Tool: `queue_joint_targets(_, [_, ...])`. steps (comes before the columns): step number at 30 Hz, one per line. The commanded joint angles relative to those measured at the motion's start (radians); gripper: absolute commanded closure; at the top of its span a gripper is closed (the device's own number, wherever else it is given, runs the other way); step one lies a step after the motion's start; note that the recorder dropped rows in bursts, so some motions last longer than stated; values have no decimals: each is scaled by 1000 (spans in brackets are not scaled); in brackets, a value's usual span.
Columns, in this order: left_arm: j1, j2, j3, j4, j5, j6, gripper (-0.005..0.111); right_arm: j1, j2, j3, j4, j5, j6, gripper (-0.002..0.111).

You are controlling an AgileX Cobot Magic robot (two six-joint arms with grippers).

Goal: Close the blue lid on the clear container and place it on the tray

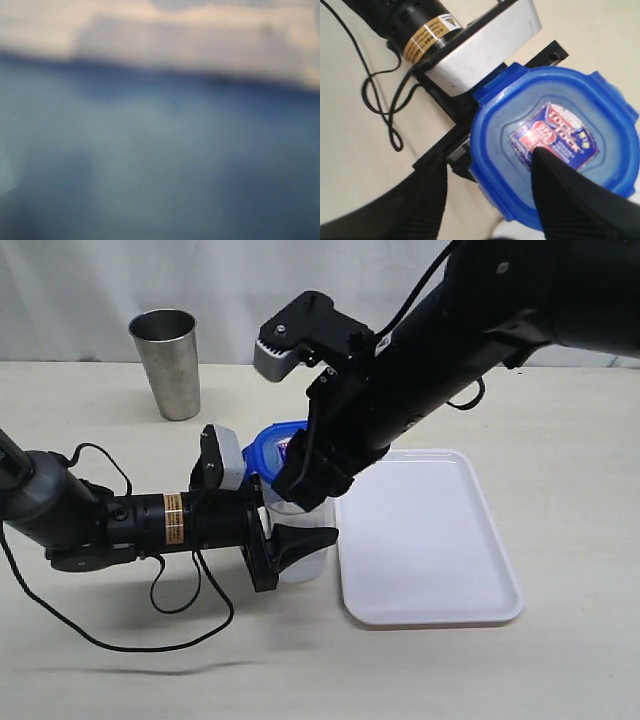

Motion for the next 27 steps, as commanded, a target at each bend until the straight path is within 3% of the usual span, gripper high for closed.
queue_joint_targets(1, [-9, -4, 3, 15, -18, -3, 107, -77, -40, -23, 158, 44, 128, 59])
queue_joint_targets(7, [-9, -4, 3, 15, -18, -1, 107, -197, -69, -21, 167, 75, 290, 59])
queue_joint_targets(12, [-9, -4, 3, 15, -18, 9, 107, -210, -45, 60, 179, 72, 317, 59])
queue_joint_targets(27, [-9, -4, 3, 39, 17, 105, 107, -210, -8, 110, 388, 104, 107, 59])
